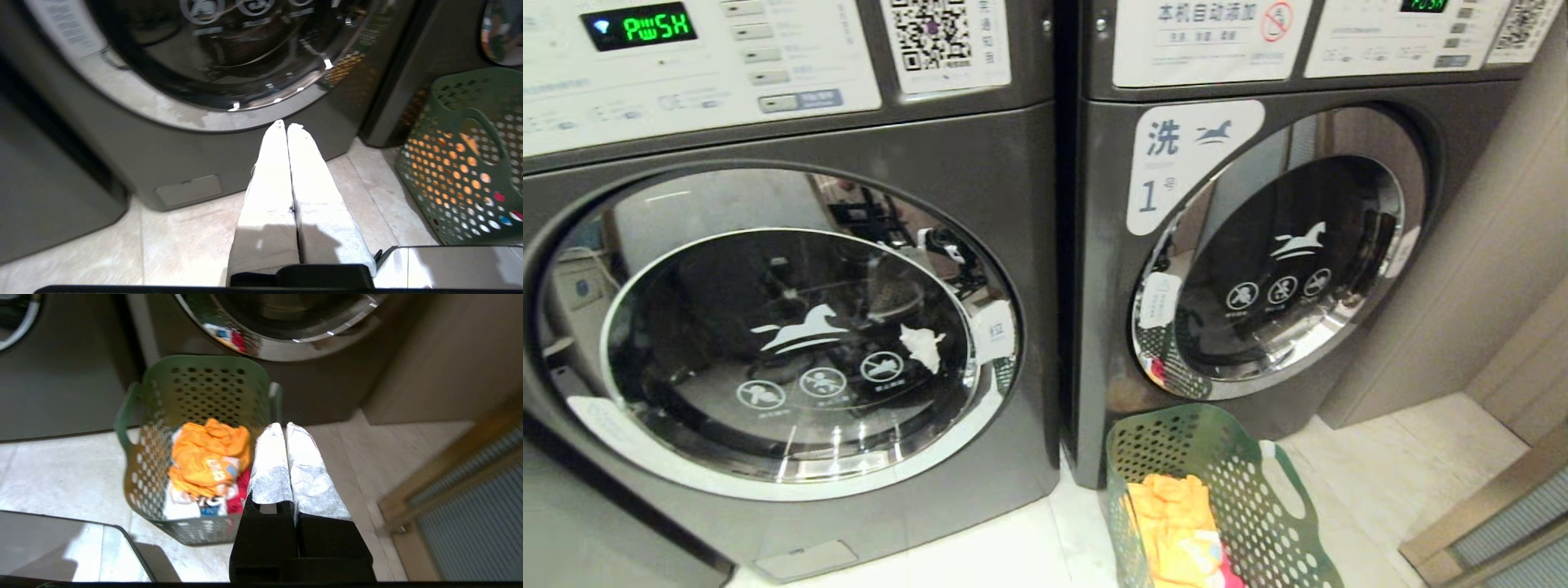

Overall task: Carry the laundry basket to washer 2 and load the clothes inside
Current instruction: Open the lid of the washing machine

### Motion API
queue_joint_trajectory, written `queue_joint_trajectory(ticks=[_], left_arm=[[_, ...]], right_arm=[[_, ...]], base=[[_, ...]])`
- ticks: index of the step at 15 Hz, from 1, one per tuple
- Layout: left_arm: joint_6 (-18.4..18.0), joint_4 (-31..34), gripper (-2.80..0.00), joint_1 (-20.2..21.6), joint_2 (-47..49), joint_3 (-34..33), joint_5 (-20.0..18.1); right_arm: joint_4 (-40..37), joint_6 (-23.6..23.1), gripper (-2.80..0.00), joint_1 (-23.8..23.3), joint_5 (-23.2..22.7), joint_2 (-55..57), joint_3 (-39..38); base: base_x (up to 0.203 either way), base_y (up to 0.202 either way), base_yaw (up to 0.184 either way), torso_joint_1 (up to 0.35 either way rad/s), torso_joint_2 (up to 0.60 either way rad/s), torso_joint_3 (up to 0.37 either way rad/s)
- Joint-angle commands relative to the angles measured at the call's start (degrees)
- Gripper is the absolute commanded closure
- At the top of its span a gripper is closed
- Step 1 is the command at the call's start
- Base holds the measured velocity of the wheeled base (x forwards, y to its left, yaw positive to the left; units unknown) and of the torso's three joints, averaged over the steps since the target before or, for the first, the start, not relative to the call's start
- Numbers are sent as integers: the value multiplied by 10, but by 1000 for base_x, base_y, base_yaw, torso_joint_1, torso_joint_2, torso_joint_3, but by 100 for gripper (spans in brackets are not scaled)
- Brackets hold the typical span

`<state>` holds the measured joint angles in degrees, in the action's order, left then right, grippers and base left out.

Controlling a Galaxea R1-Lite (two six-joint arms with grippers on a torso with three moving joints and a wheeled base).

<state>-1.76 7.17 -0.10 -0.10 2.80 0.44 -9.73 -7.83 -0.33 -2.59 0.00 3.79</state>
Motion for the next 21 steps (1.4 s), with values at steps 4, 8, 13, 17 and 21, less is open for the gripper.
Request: queue_joint_trajectory(ticks=[4,8,13,17,21], left_arm=[[0,0,0,1,0,0,0],[-2,0,0,0,0,0,0],[-1,0,0,0,0,0,0],[-1,0,0,0,0,0,0],[-1,0,0,0,0,0,0]], right_arm=[[0,-1,0,0,0,1,0],[0,1,0,0,-2,1,0],[0,0,0,0,-2,1,0],[0,2,0,0,-1,1,-1],[0,2,0,0,-1,1,0]], base=[[1,-8,171,0,3,5],[2,-8,163,0,-1,4],[1,-2,32,1,1,1],[0,0,0,0,0,0],[0,0,0,0,0,0]])
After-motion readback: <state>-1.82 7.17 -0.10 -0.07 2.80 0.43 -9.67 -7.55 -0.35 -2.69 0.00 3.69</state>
